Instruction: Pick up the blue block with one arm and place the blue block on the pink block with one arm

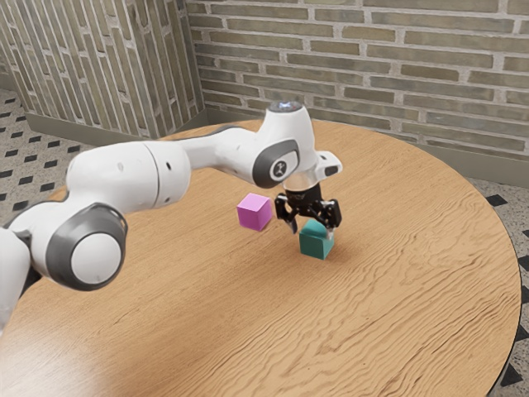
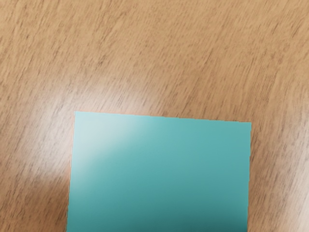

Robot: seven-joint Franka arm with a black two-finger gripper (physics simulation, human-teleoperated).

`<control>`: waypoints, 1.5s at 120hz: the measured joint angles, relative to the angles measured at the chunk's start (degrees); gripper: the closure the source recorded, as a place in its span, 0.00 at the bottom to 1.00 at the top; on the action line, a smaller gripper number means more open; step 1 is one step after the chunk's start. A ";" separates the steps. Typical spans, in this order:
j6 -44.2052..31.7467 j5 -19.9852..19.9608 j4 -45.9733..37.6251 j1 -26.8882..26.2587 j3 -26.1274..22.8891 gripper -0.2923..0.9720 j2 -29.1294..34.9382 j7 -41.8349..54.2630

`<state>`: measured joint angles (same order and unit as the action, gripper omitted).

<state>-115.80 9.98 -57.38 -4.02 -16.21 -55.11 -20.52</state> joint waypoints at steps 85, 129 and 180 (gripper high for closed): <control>-0.02 2.40 5.32 -0.45 -0.49 0.27 -4.27 0.84; -0.22 2.47 5.80 -0.46 -0.79 0.34 -5.58 1.51; 0.15 2.76 5.43 -0.85 -0.57 0.45 -5.08 1.98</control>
<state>-115.65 12.73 -51.94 -4.87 -16.78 -60.19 -18.54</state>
